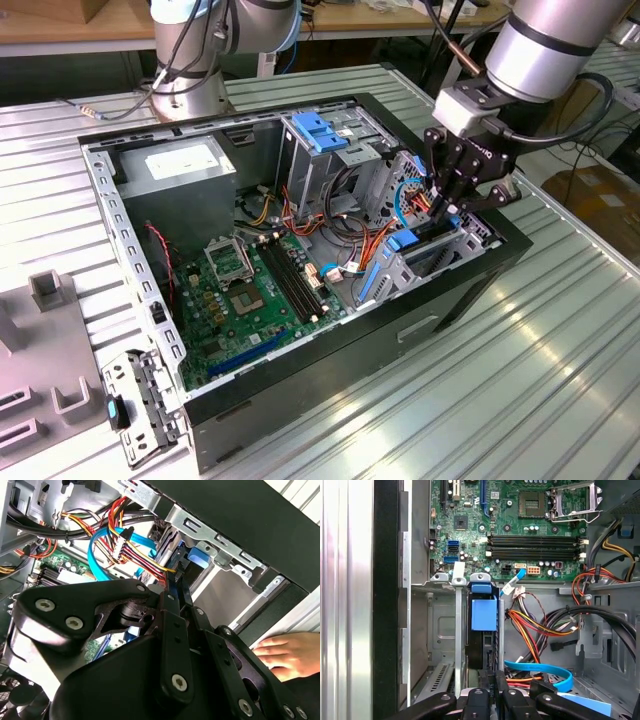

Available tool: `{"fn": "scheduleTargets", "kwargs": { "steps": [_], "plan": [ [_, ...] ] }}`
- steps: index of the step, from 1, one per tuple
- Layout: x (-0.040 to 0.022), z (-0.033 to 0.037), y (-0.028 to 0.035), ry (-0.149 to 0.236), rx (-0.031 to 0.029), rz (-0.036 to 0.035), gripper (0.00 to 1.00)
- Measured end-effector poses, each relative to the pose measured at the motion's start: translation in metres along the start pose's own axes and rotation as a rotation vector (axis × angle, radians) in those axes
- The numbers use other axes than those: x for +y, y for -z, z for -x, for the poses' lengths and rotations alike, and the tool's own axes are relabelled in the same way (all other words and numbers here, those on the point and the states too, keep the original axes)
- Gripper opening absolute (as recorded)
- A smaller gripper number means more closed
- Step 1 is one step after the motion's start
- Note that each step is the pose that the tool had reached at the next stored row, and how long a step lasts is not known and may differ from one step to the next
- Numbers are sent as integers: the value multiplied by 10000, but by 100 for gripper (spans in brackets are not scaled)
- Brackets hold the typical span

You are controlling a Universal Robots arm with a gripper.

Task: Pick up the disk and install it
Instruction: 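Insert the first disk wire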

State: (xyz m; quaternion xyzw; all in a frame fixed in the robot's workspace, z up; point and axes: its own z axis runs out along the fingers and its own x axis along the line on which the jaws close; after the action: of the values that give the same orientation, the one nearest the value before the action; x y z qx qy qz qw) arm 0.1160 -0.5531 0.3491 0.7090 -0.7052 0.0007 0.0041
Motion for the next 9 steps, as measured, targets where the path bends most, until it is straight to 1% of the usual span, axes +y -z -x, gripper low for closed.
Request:
{"fn": "scheduleTargets", "kwargs": {
  "steps": [9],
  "plan": [
    [0, 6, -2, -6, -6, 0, 16]
  ]
}}
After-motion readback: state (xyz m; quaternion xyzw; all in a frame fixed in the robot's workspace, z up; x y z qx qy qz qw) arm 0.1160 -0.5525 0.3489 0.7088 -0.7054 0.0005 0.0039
